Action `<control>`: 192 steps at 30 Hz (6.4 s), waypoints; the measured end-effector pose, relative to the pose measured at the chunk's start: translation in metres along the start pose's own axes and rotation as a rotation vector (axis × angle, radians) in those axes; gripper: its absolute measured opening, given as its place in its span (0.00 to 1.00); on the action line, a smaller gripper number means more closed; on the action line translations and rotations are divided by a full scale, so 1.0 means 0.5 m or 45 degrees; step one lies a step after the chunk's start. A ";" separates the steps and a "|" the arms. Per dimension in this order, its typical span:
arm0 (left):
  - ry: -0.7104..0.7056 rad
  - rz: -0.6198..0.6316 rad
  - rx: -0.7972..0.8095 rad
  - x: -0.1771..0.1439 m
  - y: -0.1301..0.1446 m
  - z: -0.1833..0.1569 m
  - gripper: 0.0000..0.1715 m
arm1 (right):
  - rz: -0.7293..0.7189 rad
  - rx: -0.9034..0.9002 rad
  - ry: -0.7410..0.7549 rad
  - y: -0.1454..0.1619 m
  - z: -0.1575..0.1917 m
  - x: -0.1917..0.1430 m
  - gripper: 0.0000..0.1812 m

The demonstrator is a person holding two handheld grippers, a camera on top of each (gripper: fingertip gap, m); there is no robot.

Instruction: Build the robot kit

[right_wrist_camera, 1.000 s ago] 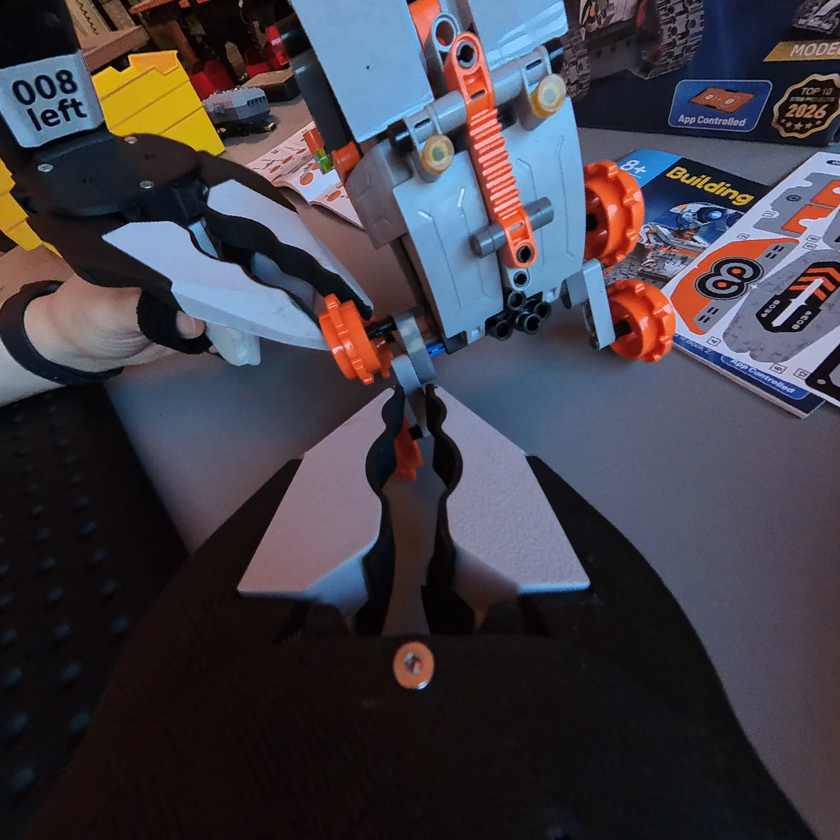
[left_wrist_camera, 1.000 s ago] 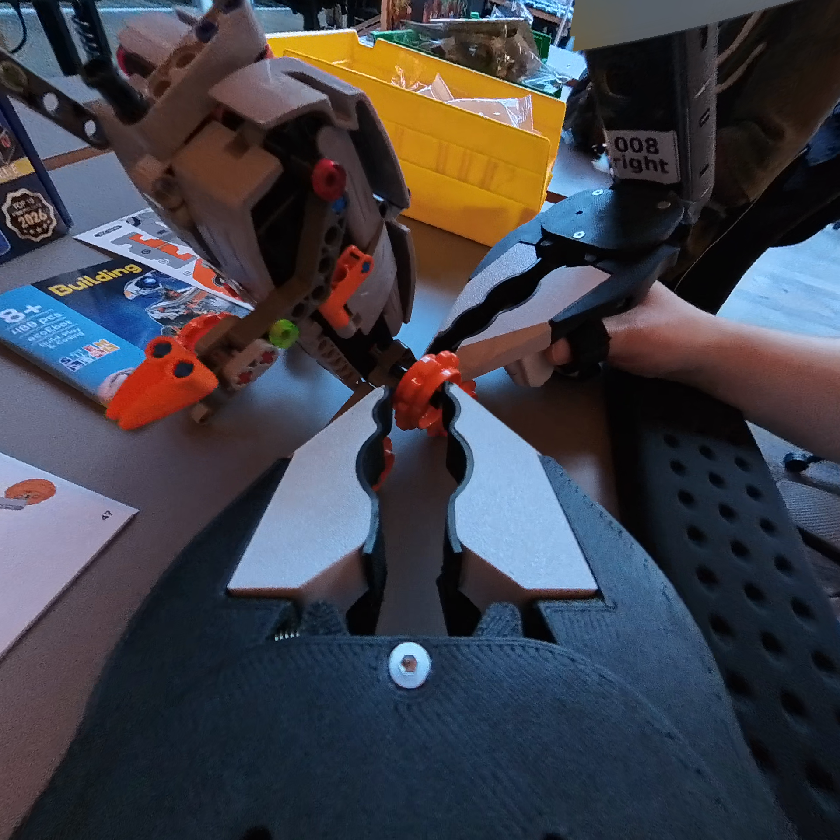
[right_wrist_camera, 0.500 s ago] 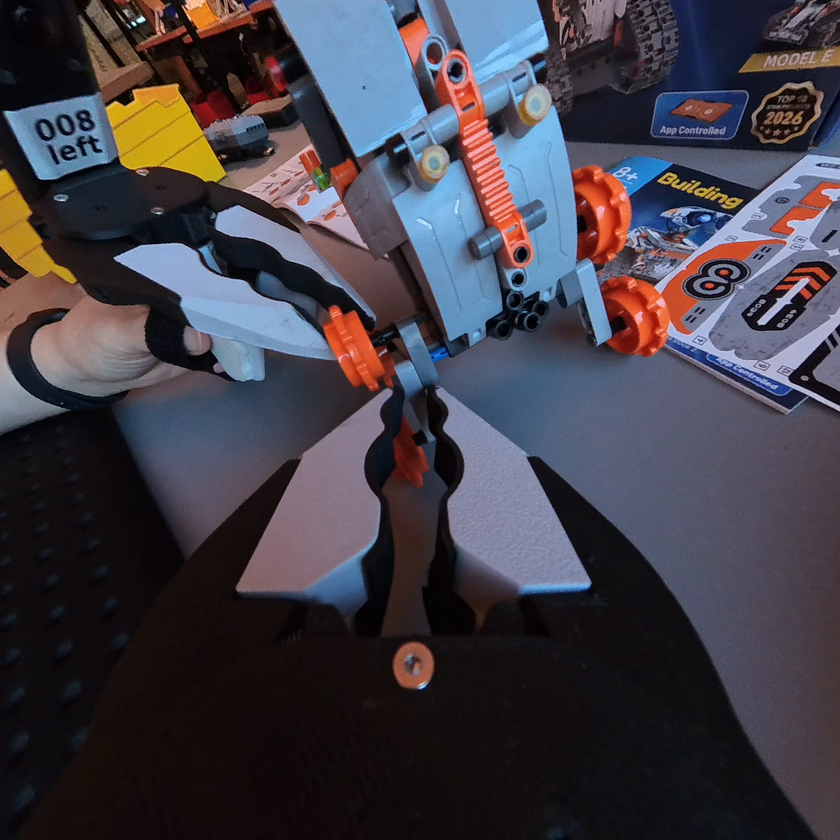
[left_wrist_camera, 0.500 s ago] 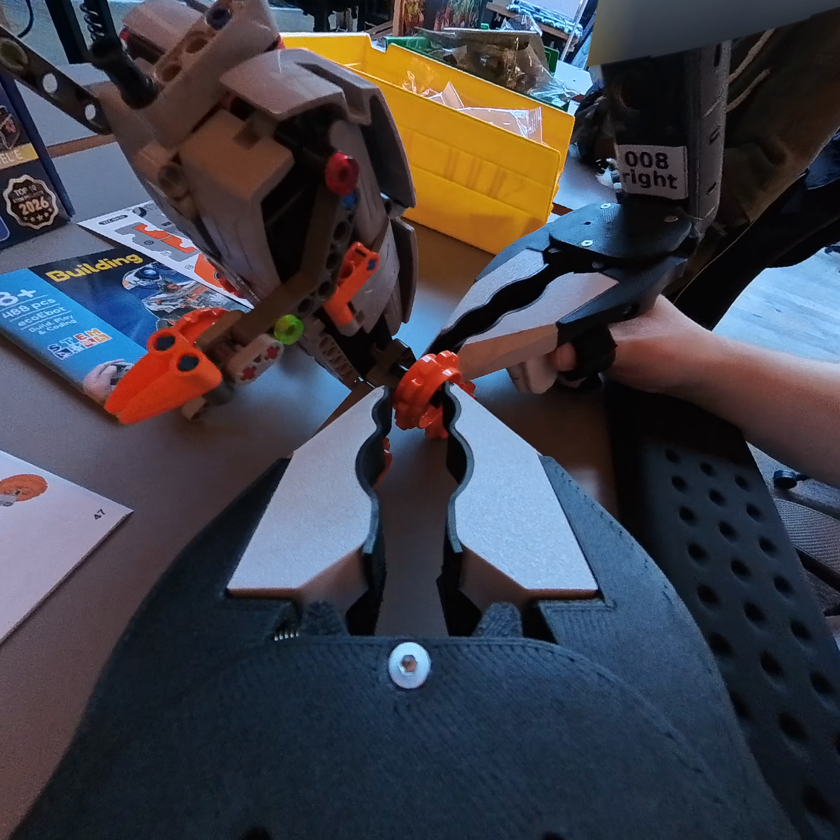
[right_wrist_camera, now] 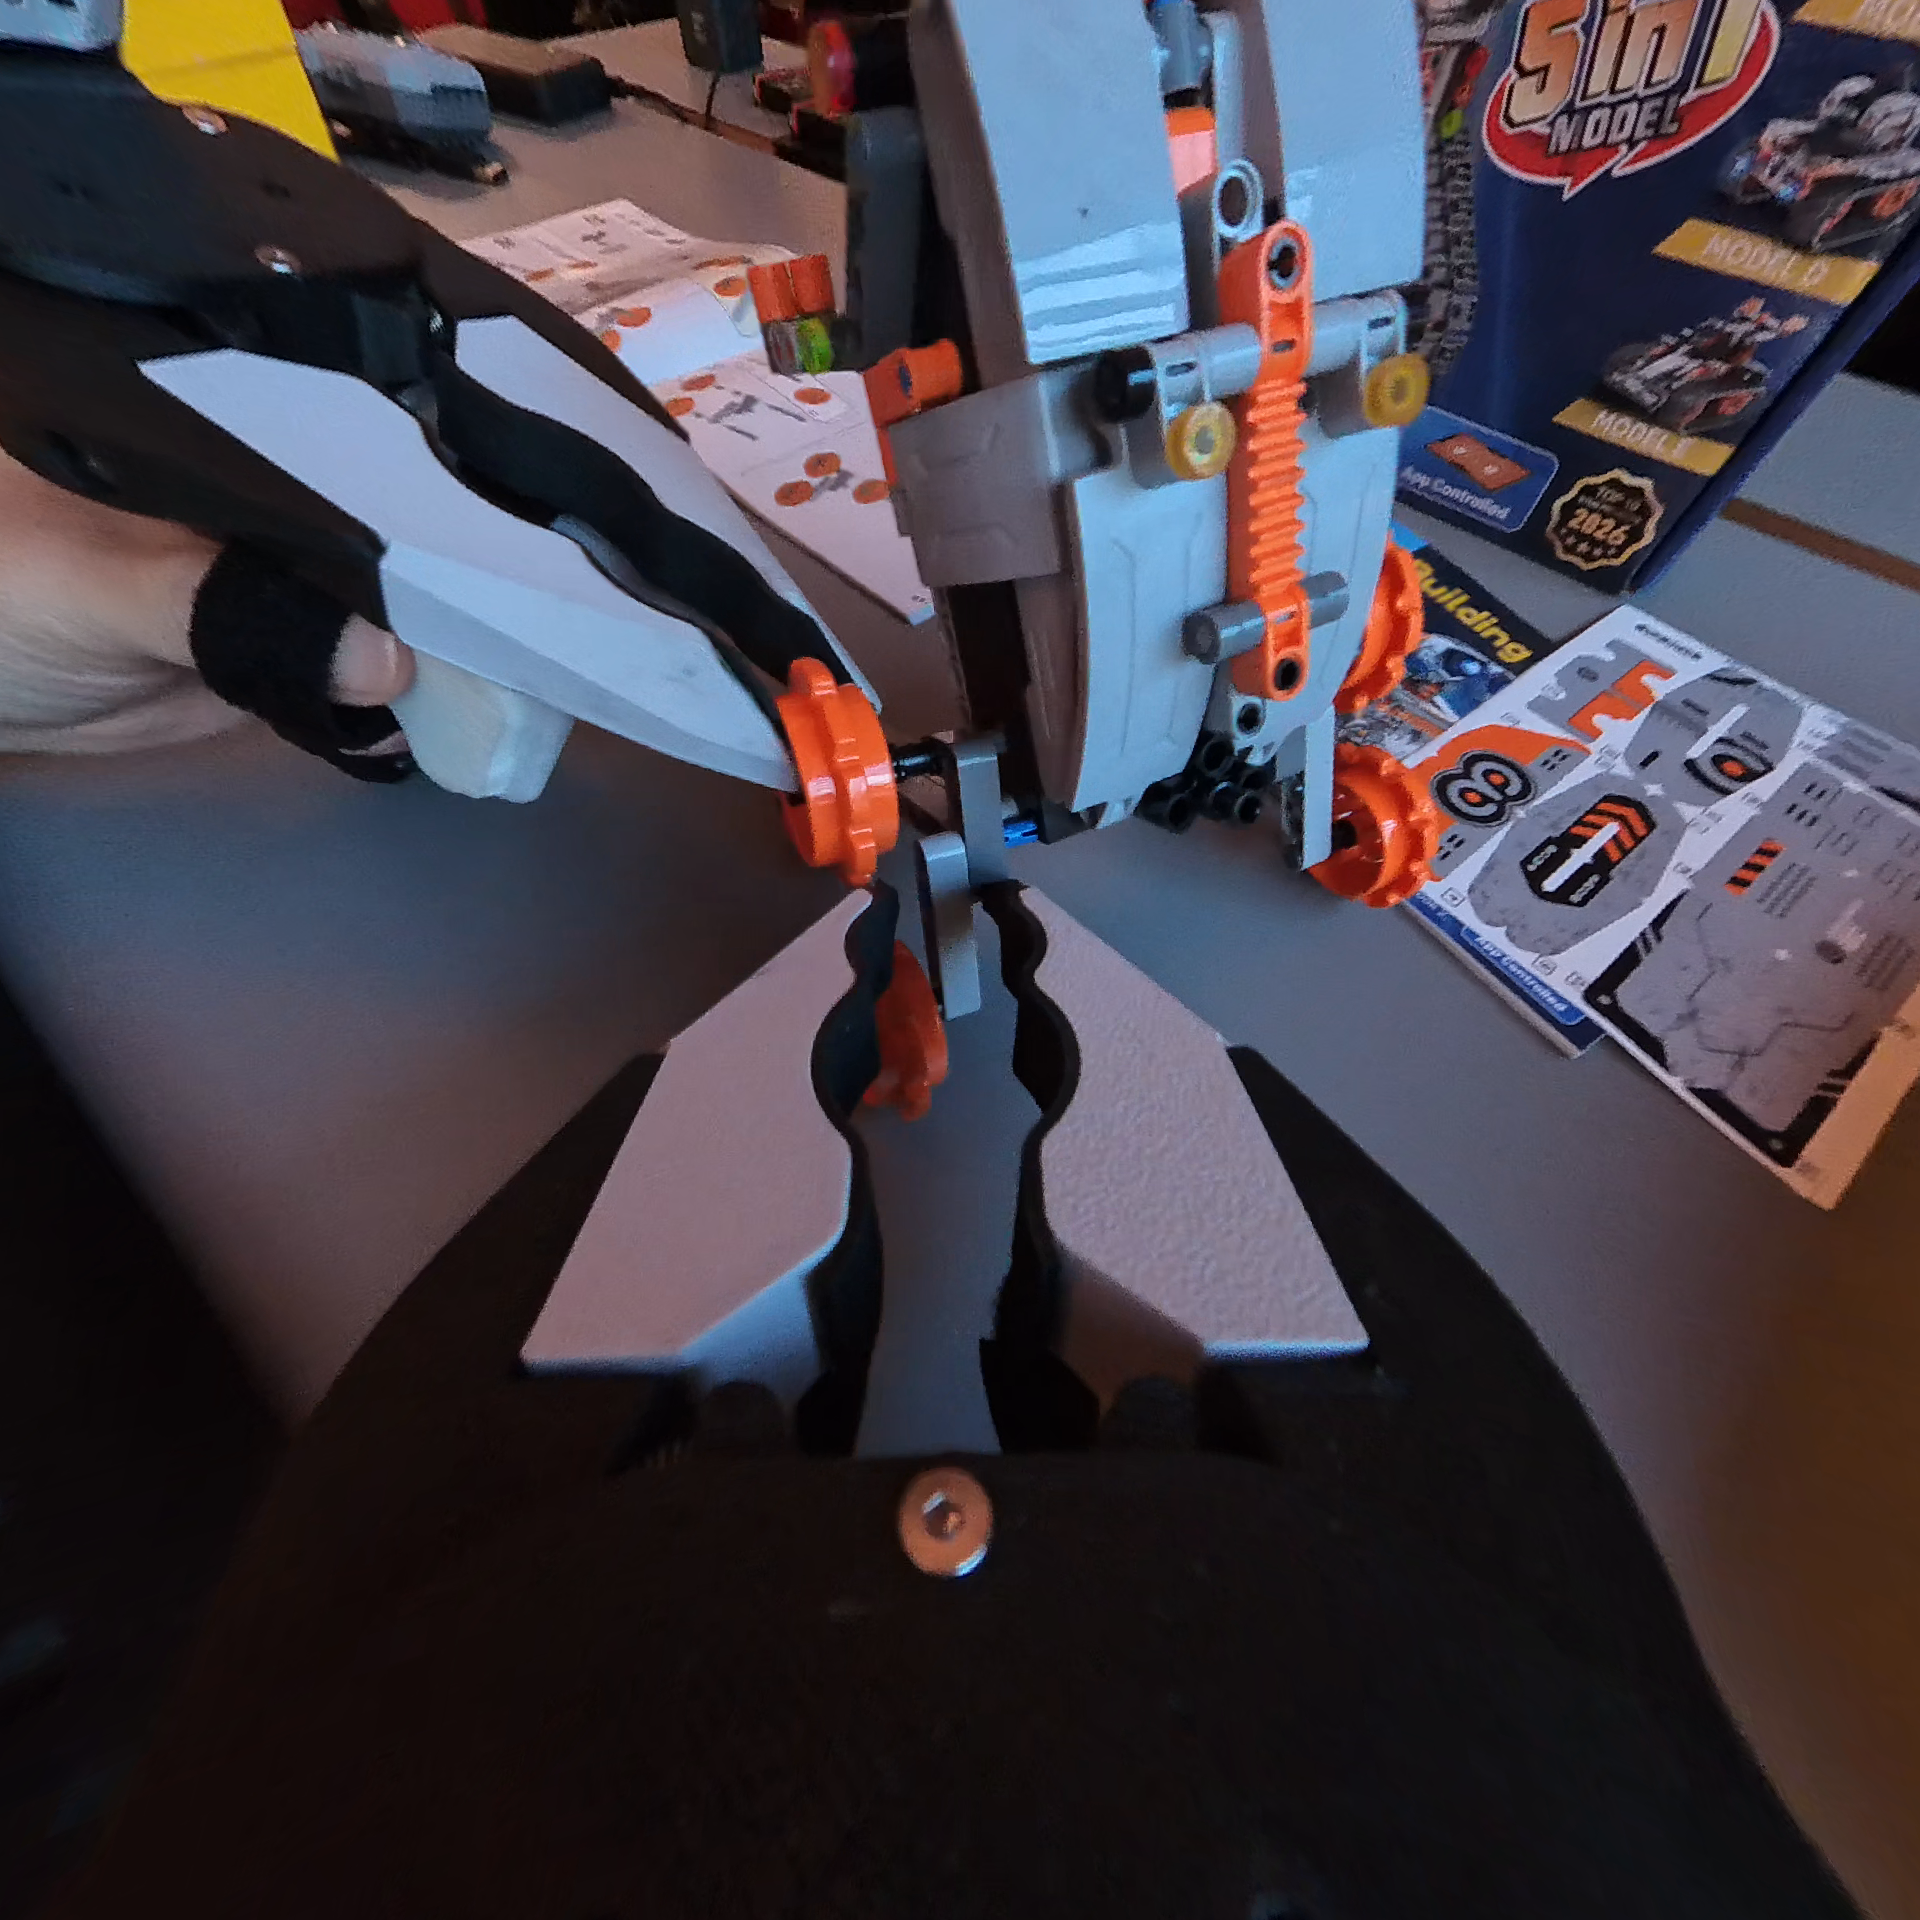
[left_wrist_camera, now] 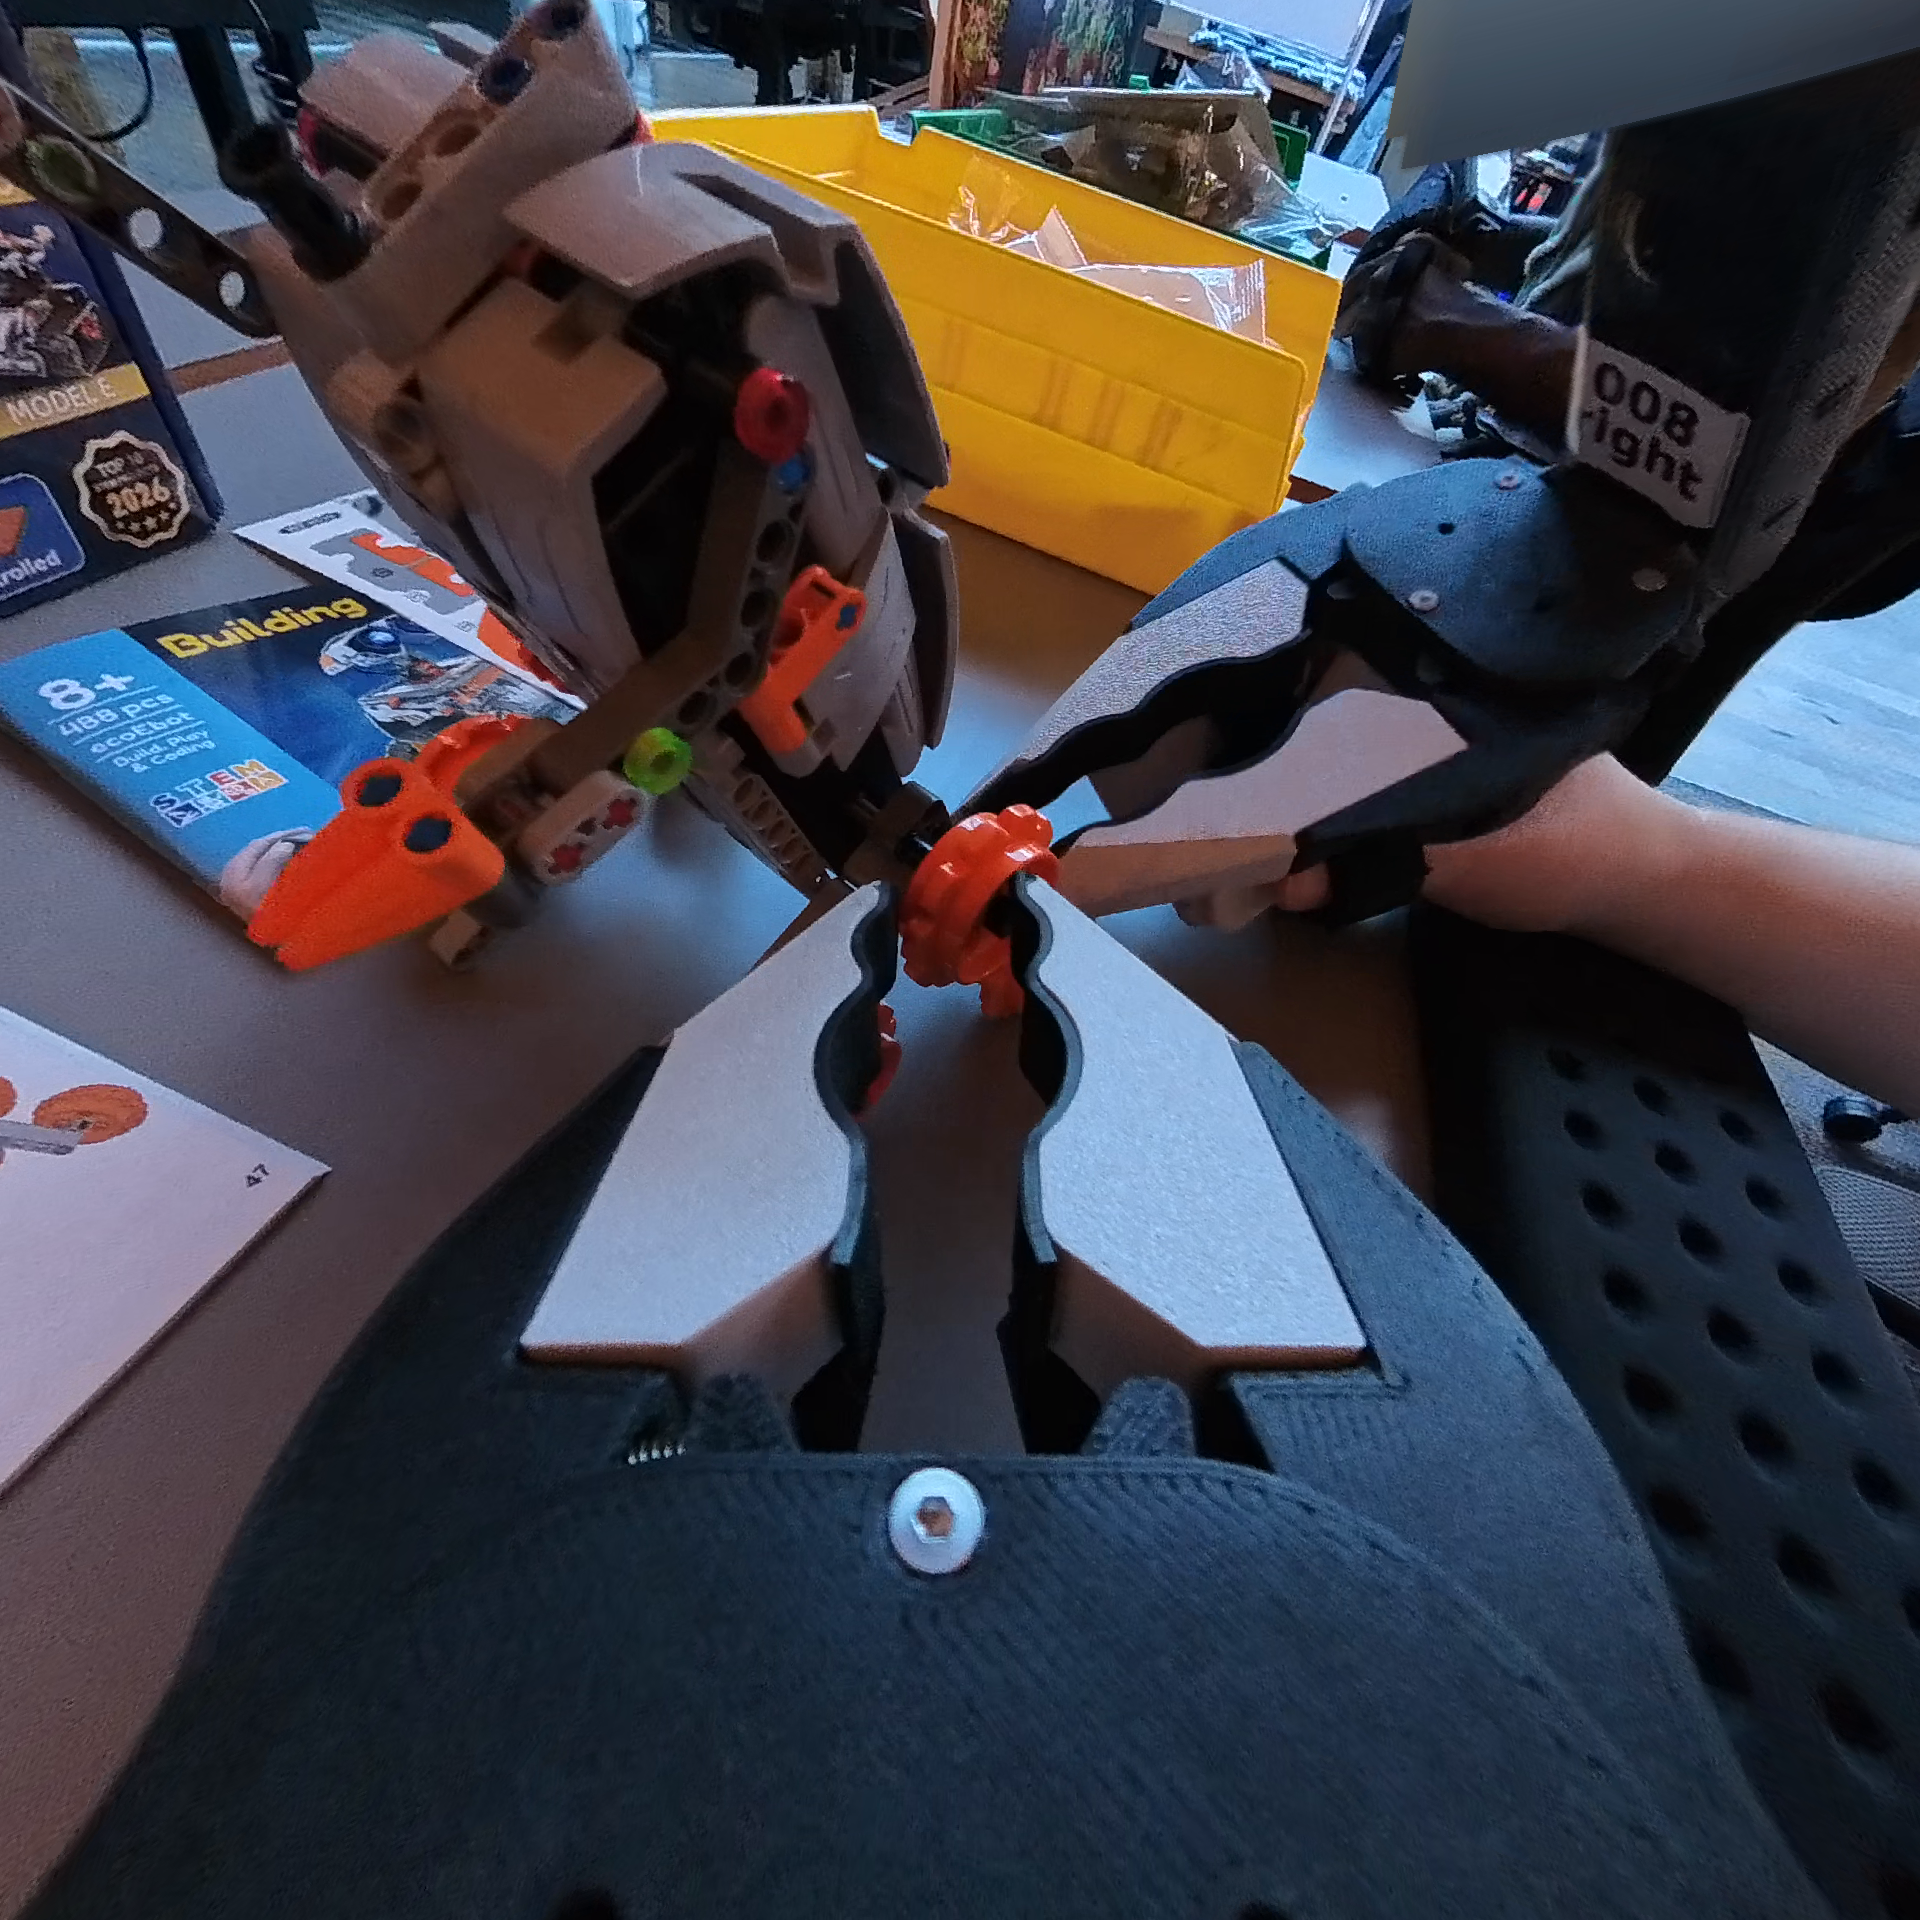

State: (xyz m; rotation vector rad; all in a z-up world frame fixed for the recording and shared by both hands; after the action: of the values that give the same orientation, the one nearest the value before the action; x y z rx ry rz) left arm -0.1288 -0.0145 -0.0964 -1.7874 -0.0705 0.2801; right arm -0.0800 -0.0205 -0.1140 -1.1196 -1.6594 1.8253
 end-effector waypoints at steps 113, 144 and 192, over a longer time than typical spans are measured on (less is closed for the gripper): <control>0.390 -0.042 -1.058 -0.031 -0.002 -0.022 0.07 | 0.010 -1.108 0.224 -0.041 0.074 0.004 0.09; 0.292 -0.023 0.059 -0.028 -0.118 0.157 0.69 | -0.070 -0.495 -0.022 -0.024 0.032 -0.010 0.08; 0.277 -0.237 -0.148 -0.111 -0.153 0.110 0.05 | -0.064 -0.392 -0.037 -0.021 0.018 -0.006 0.08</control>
State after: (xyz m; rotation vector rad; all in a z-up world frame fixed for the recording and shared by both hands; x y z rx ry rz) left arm -0.1873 0.0450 -0.0255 -1.9014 -0.0989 -0.0535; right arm -0.0876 -0.0263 -0.1032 -1.1644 -2.0172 1.5981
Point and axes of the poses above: each gripper's, where its closed fingertips meet, x out along the fingers, y out of its underside, z = x × y across the jaws, the point moved 2 cm from there along -x, back along the fingers, and after that the axes turned 9 degrees about -z, right-handed, at the moved point
